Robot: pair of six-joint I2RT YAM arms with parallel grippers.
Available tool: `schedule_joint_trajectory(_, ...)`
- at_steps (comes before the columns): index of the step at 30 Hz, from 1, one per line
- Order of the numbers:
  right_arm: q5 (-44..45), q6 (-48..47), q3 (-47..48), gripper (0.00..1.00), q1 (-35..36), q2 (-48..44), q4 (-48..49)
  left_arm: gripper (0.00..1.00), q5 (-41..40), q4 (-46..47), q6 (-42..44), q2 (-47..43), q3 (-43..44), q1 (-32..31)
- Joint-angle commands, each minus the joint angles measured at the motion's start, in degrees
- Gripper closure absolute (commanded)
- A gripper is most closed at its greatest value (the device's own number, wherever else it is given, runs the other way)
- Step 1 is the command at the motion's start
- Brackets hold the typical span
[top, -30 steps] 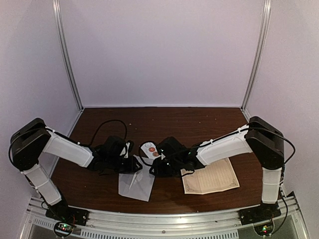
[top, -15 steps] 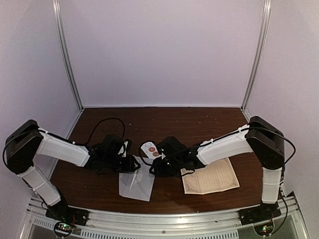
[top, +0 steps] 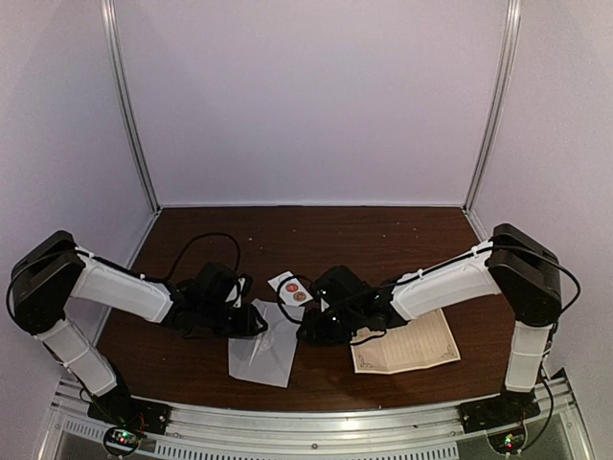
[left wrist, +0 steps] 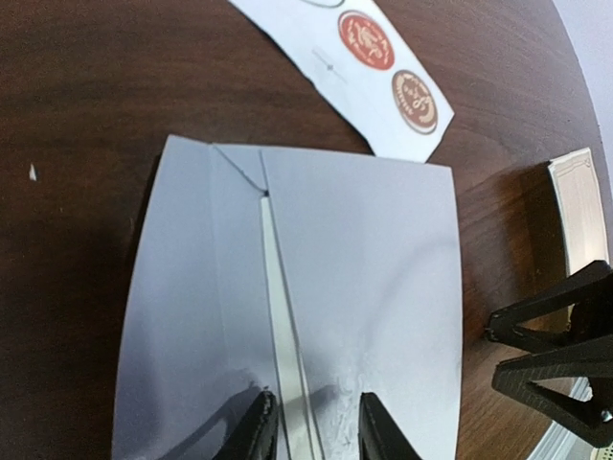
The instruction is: Place the letter into the envelope and seal it
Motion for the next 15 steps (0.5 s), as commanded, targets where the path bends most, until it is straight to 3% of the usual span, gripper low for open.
schedule_joint_trajectory(1, -1.91, 1.54, -0.63, 0.61, -0.23, 0.67, 3.62, 0.70, 2.01, 3.10, -0.90, 1.83, -0.94, -0.16)
schedule_joint_trajectory(15, -3.91, 2.02, 1.89, 0.71, -0.27, 5.30, 6.13, 0.70, 5.21, 6.44, -2.83, 4.42, -2.39, -1.41)
